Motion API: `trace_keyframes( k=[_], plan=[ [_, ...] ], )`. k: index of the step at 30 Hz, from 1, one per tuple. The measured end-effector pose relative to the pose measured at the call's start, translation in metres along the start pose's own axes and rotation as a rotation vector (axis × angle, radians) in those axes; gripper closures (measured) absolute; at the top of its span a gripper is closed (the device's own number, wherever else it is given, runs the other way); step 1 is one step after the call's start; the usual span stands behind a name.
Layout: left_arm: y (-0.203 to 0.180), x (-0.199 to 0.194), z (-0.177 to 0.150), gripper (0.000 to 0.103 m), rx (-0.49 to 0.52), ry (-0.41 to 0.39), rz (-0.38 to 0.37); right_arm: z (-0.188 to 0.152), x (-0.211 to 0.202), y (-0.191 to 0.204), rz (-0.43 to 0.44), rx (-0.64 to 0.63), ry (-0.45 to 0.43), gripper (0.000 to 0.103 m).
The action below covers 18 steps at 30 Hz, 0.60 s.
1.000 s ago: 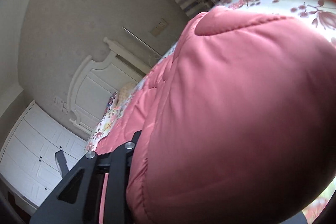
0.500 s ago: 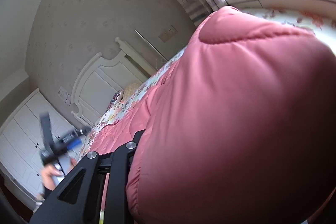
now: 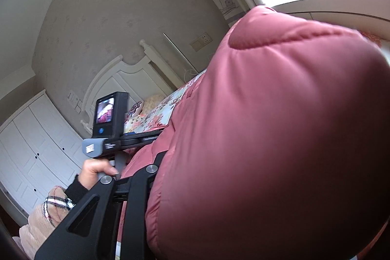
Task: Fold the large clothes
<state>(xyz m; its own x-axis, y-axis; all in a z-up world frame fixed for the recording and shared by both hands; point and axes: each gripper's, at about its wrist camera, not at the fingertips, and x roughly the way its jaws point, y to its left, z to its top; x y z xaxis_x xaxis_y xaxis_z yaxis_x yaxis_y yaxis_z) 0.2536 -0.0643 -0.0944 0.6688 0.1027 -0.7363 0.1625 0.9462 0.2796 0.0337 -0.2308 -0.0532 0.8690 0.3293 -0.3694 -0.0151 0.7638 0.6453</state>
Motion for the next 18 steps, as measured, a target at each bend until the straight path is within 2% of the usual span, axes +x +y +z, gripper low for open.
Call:
trace_keyframes(
  k=[4,7,10,12,14,18],
  plan=[
    [0.015,-0.060,-0.028,0.002,-0.047,-0.119,-0.006,0.000,0.004,-0.003,-0.010,0.012,0.002,0.068],
    [0.012,-0.085,-0.063,0.002,-0.029,-0.140,-0.015,0.001,0.005,0.001,-0.016,0.013,0.000,0.068],
    [-0.014,-0.078,-0.096,0.002,0.026,-0.126,-0.026,0.001,0.004,0.006,-0.025,0.007,-0.002,0.068],
    [-0.024,-0.076,-0.111,0.002,-0.001,-0.192,0.015,0.000,0.005,0.010,-0.037,-0.001,-0.003,0.067],
    [-0.023,-0.074,-0.111,0.002,-0.004,-0.186,0.005,0.001,0.009,0.010,-0.054,-0.025,-0.010,0.067],
    [-0.015,-0.067,-0.108,0.002,-0.015,-0.147,-0.055,0.004,0.008,0.034,-0.092,-0.105,-0.024,0.068]
  ],
)
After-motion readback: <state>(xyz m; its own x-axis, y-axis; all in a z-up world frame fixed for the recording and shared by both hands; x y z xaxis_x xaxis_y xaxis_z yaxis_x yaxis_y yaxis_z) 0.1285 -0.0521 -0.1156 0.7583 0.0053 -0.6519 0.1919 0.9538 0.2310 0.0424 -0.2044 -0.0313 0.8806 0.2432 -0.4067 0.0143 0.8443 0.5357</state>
